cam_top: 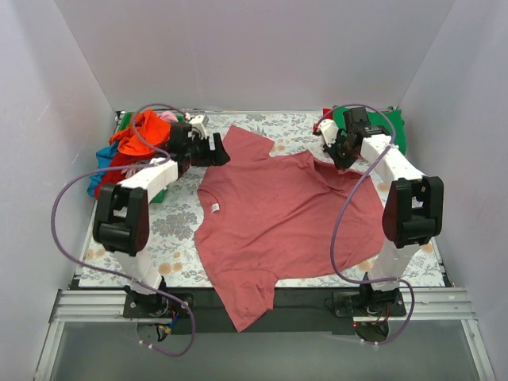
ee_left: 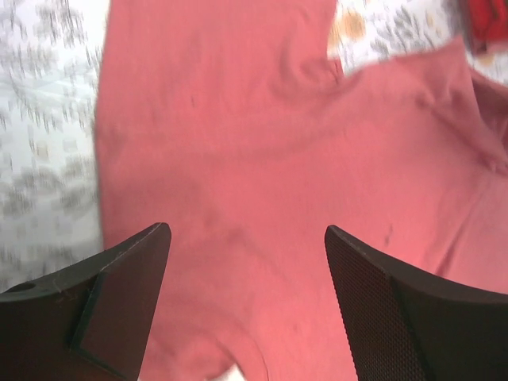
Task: Fold and stack the t-shirts
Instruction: Flatten the tshirt out
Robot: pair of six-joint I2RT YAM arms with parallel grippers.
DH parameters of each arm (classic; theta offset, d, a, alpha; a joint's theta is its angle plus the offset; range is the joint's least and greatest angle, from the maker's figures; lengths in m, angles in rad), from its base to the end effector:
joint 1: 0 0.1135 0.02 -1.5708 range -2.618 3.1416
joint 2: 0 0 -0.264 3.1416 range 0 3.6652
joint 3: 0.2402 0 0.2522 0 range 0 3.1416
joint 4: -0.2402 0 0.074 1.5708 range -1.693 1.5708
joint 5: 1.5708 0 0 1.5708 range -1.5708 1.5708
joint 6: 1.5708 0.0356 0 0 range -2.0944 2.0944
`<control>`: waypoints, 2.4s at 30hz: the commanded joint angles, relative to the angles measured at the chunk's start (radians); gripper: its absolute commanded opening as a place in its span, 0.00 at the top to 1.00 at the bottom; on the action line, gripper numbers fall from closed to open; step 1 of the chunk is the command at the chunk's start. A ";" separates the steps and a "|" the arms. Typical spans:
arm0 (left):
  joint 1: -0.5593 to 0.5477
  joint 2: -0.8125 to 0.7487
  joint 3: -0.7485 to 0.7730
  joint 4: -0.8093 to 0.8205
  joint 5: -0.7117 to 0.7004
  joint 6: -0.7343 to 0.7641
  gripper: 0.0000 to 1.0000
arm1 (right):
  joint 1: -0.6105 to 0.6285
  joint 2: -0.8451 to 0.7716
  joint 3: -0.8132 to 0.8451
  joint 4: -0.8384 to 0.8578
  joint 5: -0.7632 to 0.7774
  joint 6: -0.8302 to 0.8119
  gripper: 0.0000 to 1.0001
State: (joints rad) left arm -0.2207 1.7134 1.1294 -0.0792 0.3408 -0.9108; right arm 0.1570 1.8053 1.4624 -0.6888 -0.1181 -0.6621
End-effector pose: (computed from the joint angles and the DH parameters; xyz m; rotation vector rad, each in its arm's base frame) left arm 0.3679 -0.0947 0.2236 -0.6148 2.2989 -0.9645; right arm 0.3829 0.0649 0.2506 -1.0705 2.3598 -0.0306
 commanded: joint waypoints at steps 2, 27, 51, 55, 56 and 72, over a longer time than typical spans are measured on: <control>0.009 0.185 0.206 -0.036 0.004 0.004 0.24 | -0.011 -0.023 0.073 0.002 -0.008 -0.010 0.99; 0.009 0.769 0.903 -0.303 -0.146 0.038 0.57 | -0.045 -0.021 0.046 0.006 -0.127 0.027 0.99; 0.001 0.375 0.338 -0.226 -0.137 0.090 1.00 | -0.066 -0.179 -0.143 0.026 -0.170 0.039 0.99; 0.001 0.287 0.236 -0.192 -0.126 0.072 1.00 | -0.068 -0.213 -0.184 0.034 -0.170 0.039 0.99; 0.000 0.278 0.216 -0.188 -0.125 0.072 1.00 | -0.071 -0.218 -0.191 0.034 -0.169 0.039 0.99; 0.012 0.091 0.029 -0.025 -0.184 0.026 0.77 | -0.071 -0.216 -0.218 0.048 -0.180 0.044 0.99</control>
State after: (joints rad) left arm -0.2173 1.8996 1.1667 -0.1734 0.1825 -0.8726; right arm 0.0910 1.6089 1.2442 -0.6632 -0.2699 -0.6308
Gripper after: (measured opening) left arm 0.197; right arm 0.020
